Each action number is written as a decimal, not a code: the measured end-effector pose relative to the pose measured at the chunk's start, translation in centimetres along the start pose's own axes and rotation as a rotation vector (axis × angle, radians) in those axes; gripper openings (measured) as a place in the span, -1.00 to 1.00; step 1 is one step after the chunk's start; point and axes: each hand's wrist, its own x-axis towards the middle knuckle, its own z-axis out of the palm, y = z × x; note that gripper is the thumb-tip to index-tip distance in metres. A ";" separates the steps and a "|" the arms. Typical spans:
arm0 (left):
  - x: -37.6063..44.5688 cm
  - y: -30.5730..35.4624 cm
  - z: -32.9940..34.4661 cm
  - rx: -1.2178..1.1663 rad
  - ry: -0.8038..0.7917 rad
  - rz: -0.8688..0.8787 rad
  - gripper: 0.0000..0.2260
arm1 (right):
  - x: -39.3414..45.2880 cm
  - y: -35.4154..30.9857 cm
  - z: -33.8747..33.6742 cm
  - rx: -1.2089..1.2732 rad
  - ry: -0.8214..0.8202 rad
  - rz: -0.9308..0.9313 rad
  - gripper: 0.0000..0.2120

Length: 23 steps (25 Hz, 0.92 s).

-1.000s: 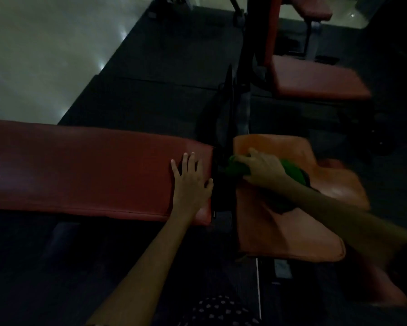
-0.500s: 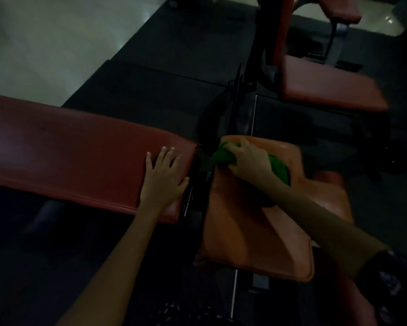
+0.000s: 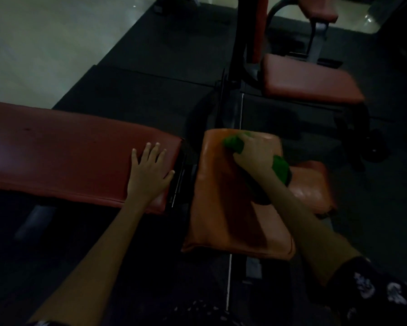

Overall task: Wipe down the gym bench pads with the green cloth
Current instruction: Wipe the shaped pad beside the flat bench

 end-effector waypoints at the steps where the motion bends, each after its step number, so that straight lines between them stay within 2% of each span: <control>1: 0.0 0.0 0.0 0.001 -0.002 0.003 -0.40 | -1.8 -1.7 0.1 -0.003 -0.056 -0.049 -0.61; 4: -0.2 -0.4 0.0 -0.011 -0.017 0.024 -0.43 | -8.0 -4.6 -0.7 -0.087 -0.172 -0.230 -0.55; 6: -0.4 -0.5 -0.2 -0.011 -0.023 0.041 -0.41 | -11.5 -3.7 -1.7 -0.100 -0.240 -0.399 -0.49; 8: -0.4 -0.4 -0.3 -0.004 -0.031 0.042 -0.41 | -14.4 -1.0 -2.7 -0.073 -0.232 -0.583 -0.40; 9: -0.4 -0.3 -0.4 0.004 -0.040 0.043 -0.41 | -15.1 0.5 -2.6 -0.103 -0.173 -0.614 -0.37; 10: -0.4 -0.2 -0.5 0.013 -0.045 0.045 -0.41 | -15.2 1.7 -2.4 -0.136 -0.114 -0.589 -0.36; 12: -0.4 -0.2 -0.6 0.027 -0.046 0.051 -0.41 | -13.2 1.8 -1.7 -0.171 -0.079 -0.373 -0.40; 14: -0.4 -0.4 -0.7 0.029 -0.051 0.060 -0.41 | -9.7 -0.8 -0.9 -0.155 -0.039 -0.167 -0.49; 15: -0.4 -0.4 -0.6 0.028 -0.048 0.060 -0.41 | -8.5 -2.5 -0.5 -0.139 -0.040 -0.143 -0.51; 17: -0.3 -0.5 -0.6 0.018 -0.046 0.055 -0.41 | -8.0 -6.3 -0.1 -0.165 -0.090 -0.274 -0.53; 19: -0.3 -0.7 -0.4 -0.001 -0.040 0.053 -0.41 | -10.3 -8.2 0.1 -0.215 -0.157 -0.547 -0.51; 21: -0.4 -0.8 -0.4 -0.024 -0.032 0.048 -0.41 | -14.1 -7.0 -0.3 -0.135 -0.223 -0.757 -0.45; 23: -0.4 -0.7 -0.4 -0.020 -0.027 0.049 -0.41 | -15.6 -3.4 -1.1 -0.074 -0.251 -0.827 -0.41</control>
